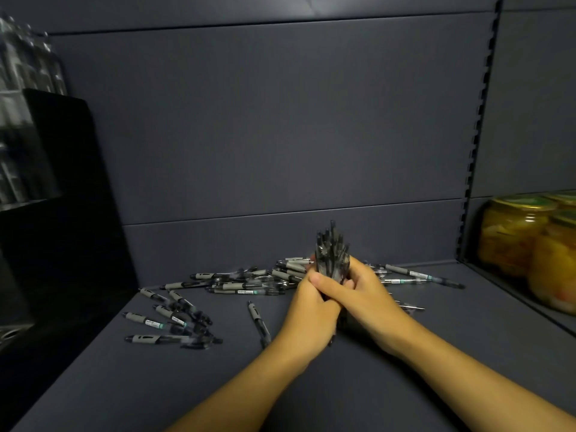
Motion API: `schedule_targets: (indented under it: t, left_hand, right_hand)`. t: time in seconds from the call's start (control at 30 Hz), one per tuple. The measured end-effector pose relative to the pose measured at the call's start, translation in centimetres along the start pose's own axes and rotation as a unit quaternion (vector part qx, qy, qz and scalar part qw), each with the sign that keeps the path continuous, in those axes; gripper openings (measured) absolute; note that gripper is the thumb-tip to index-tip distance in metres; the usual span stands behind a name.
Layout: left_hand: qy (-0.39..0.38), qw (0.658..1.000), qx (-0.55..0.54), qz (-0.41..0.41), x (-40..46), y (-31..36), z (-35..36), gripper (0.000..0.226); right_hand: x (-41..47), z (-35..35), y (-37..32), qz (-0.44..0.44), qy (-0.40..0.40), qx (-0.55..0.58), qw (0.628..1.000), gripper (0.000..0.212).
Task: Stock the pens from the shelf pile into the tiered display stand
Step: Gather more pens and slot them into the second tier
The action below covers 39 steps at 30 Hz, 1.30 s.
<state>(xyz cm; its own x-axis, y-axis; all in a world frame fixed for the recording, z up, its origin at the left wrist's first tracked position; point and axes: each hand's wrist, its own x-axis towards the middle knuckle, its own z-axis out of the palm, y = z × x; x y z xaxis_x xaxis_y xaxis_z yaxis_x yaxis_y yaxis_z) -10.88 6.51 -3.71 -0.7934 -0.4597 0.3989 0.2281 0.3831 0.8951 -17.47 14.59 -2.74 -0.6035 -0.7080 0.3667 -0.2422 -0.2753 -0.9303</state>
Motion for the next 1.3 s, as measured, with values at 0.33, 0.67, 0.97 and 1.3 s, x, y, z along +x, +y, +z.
schedule_targets:
  t: [0.33,0.67,0.97,1.3]
  left_hand:
    - [-0.028,0.995,0.045,0.086,0.0,4.3,-3.6,0.032]
    - [0.039,0.996,-0.067,0.047,-2.3,11.8,-13.1,0.020]
    - [0.050,0.996,0.010,0.069,-4.1,14.1,-23.4,0.020]
    - [0.042,0.996,-0.052,0.056,-5.2,14.2,-38.0,0.025]
  right_hand:
    - [0.7,2.0,-4.2,-0.104,0.000,-0.083,0.991,0.019]
    - [1.8,9.1,-12.5,-0.137,-0.153,-0.024,0.978,0.038]
    - [4.2,17.5,-16.2,-0.120,-0.102,-0.066,0.985,0.014]
    - [8.1,30.6,-18.6,-0.141,-0.047,-0.074,0.986,0.016]
